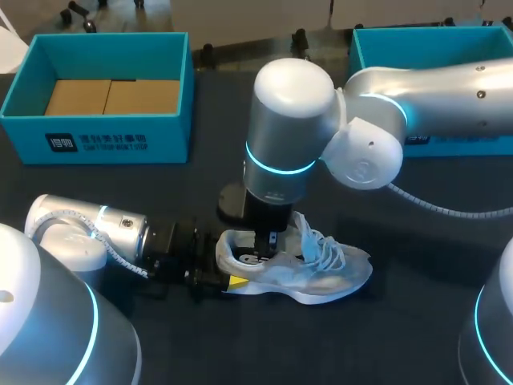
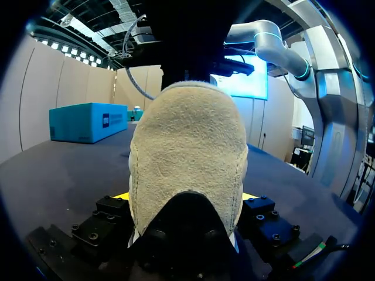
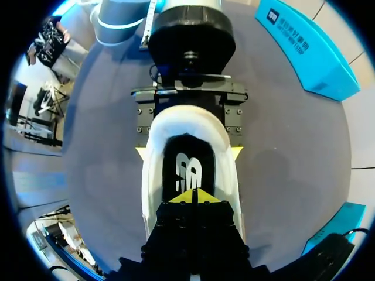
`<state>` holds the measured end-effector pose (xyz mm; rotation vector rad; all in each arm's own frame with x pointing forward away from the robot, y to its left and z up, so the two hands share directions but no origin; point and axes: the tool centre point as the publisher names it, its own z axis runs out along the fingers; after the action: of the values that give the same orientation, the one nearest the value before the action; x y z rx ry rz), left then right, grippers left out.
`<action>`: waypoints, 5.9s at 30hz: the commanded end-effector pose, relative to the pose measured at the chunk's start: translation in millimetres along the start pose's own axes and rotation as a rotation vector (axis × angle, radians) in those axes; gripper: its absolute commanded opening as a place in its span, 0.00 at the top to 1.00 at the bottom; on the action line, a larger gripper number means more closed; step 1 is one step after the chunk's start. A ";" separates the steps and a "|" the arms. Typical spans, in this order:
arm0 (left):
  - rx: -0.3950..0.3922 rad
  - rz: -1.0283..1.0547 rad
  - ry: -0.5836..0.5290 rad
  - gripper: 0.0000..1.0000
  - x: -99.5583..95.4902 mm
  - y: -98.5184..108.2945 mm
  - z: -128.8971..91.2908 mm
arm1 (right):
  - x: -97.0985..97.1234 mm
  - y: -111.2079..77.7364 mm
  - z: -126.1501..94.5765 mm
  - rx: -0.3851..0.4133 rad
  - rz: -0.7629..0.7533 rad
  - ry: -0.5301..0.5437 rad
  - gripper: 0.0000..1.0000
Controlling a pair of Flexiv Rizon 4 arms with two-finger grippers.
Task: Take the shoe out of the shoebox, open the shoe tongue, remove and reinsert the insole, then place the shoe into the shoebox
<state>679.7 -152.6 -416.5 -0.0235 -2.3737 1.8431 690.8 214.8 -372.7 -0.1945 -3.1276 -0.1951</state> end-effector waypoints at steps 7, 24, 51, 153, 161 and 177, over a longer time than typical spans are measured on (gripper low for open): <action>-0.003 -0.001 0.000 1.00 -1.0 1.8 -0.7 | 4.2 -22.8 14.1 -0.012 0.036 -0.012 1.00; -0.003 -0.001 0.000 1.00 -1.0 1.8 -0.7 | -1.3 -57.3 1.5 -0.020 0.104 -0.080 0.75; -0.003 -0.001 0.000 1.00 -1.0 1.8 -0.7 | 6.6 -38.0 41.2 -0.035 0.092 0.052 0.59; -0.003 -0.001 0.000 1.00 -1.0 1.8 -0.7 | 22.9 -26.4 -76.2 -0.291 0.032 0.000 0.50; -0.003 -0.001 0.000 1.00 -1.0 1.8 -0.7 | 7.8 -15.4 -81.3 -0.287 0.038 0.086 0.48; -0.003 -0.001 0.000 1.00 -1.0 1.8 -0.7 | -6.4 1.7 -80.7 -0.283 -0.001 0.328 0.57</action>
<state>678.6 -151.9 -416.4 -0.0233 -2.3747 1.8419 689.3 195.3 -288.1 -0.1656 -2.8114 -0.6370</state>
